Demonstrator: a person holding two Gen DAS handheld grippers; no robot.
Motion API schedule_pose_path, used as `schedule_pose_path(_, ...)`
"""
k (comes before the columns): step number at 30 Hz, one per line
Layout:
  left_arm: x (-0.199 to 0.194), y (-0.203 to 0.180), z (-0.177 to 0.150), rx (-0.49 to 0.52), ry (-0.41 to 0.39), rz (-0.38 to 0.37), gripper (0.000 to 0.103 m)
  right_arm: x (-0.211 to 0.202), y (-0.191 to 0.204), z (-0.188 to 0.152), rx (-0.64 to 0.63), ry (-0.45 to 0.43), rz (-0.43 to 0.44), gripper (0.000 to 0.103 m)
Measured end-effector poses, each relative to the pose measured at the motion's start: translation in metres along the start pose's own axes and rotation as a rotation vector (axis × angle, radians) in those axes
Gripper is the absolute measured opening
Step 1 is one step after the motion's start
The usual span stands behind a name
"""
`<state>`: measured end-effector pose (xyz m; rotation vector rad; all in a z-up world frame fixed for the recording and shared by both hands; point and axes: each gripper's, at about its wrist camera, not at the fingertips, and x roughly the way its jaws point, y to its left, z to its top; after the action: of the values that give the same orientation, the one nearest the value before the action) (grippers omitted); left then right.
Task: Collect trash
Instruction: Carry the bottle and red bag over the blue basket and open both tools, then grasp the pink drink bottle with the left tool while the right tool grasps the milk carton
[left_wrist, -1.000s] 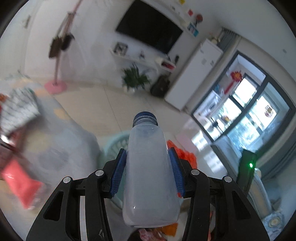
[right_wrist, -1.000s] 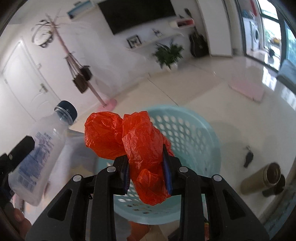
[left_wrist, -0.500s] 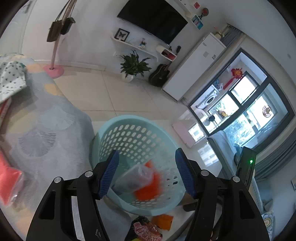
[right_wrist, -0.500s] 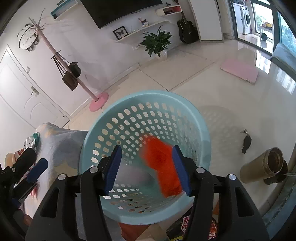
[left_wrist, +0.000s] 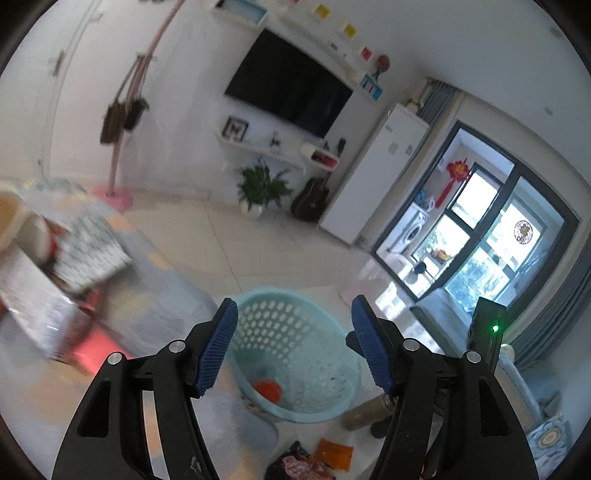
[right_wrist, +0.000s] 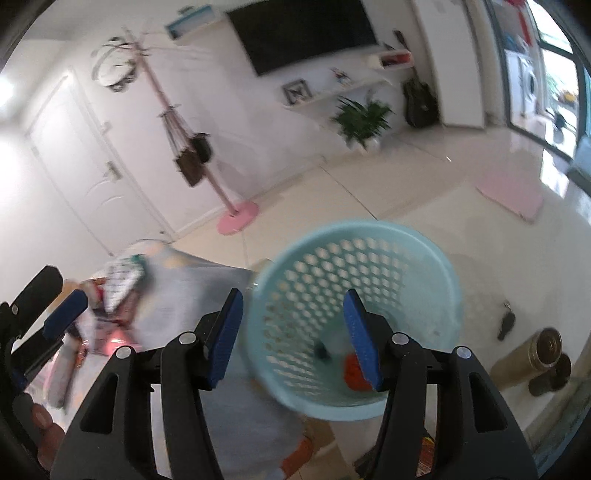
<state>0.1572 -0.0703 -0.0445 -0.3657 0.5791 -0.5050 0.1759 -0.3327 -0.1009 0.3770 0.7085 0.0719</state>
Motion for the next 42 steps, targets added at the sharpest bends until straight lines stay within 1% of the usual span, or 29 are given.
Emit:
schedule_pose_path(3, -0.035, 0.005, 0.005, 0.016, -0.056, 0.021, 0.063, -0.014, 0.034, -0.002, -0.062, -0.037, 0.052, 0.053)
schedule_pose_path(5, -0.063, 0.012, 0.008, 0.021, -0.098, 0.056, 0.066, -0.022, 0.061, -0.005, -0.114, -0.060, 0.088, 0.053)
schedule_pose_path(8, -0.100, 0.029, 0.009, 0.020, -0.149, 0.114, 0.067, -0.025, 0.096, -0.012, -0.187, -0.081, 0.125, 0.054)
schedule_pose_path(9, -0.109, 0.033, 0.009, 0.022, -0.160, 0.137, 0.068, -0.025, 0.106, -0.015, -0.207, -0.083, 0.136, 0.055)
schedule_pose_path(10, -0.122, 0.041, 0.008, 0.025, -0.173, 0.177, 0.070, -0.023, 0.119, -0.019, -0.230, -0.083, 0.156, 0.055)
schedule_pose_path(13, -0.152, 0.063, 0.005, 0.028, -0.203, 0.294, 0.073, -0.016, 0.152, -0.032, -0.282, -0.079, 0.205, 0.055)
schedule_pose_path(15, -0.168, 0.080, 0.004, 0.019, -0.206, 0.356, 0.077, -0.009, 0.171, -0.041, -0.315, -0.078, 0.233, 0.055)
schedule_pose_path(18, -0.191, 0.114, 0.001, -0.001, -0.194, 0.458, 0.082, 0.005, 0.195, -0.050, -0.351, -0.059, 0.254, 0.055)
schedule_pose_path(19, -0.196, 0.127, -0.001, -0.008, -0.181, 0.488, 0.085, 0.009, 0.201, -0.053, -0.362, -0.054, 0.266, 0.055)
schedule_pose_path(20, -0.201, 0.139, -0.002, -0.015, -0.163, 0.515, 0.085, 0.016, 0.211, -0.056, -0.375, -0.050, 0.275, 0.055)
schedule_pose_path(21, -0.204, 0.152, -0.004, -0.022, -0.140, 0.559, 0.085, 0.020, 0.215, -0.058, -0.382, -0.048, 0.275, 0.055)
schedule_pose_path(23, -0.209, 0.176, -0.009, -0.034, -0.104, 0.614, 0.085, 0.032, 0.227, -0.061, -0.395, -0.035, 0.275, 0.055)
schedule_pose_path(26, -0.207, 0.206, -0.018, -0.061, -0.023, 0.646, 0.085, 0.048, 0.237, -0.062, -0.401, -0.010, 0.275, 0.056)
schedule_pose_path(29, -0.198, 0.223, -0.021, -0.080, 0.034, 0.617, 0.085, 0.059, 0.244, -0.061, -0.409, 0.005, 0.267, 0.056)
schedule_pose_path(32, -0.185, 0.227, -0.021, -0.069, 0.074, 0.599, 0.085, 0.069, 0.248, -0.059, -0.418, 0.026, 0.252, 0.057)
schedule_pose_path(34, -0.177, 0.224, -0.027, -0.058, 0.095, 0.593, 0.085, 0.075, 0.250, -0.057, -0.424, 0.037, 0.249, 0.058)
schedule_pose_path(36, -0.171, 0.219, -0.031, -0.038, 0.106, 0.606, 0.084, 0.082, 0.252, -0.056, -0.429, 0.057, 0.249, 0.058)
schedule_pose_path(38, -0.169, 0.215, -0.034, -0.022, 0.115, 0.619, 0.080, 0.088, 0.255, -0.055, -0.437, 0.079, 0.254, 0.058)
schedule_pose_path(40, -0.169, 0.213, -0.036, -0.024, 0.120, 0.606, 0.069, 0.088, 0.257, -0.057, -0.450, 0.095, 0.259, 0.058)
schedule_pose_path(41, -0.170, 0.212, -0.037, -0.026, 0.123, 0.596, 0.067, 0.087, 0.258, -0.059, -0.458, 0.099, 0.267, 0.058)
schedule_pose_path(42, -0.171, 0.210, -0.038, -0.028, 0.127, 0.586, 0.061, 0.085, 0.259, -0.061, -0.466, 0.107, 0.281, 0.058)
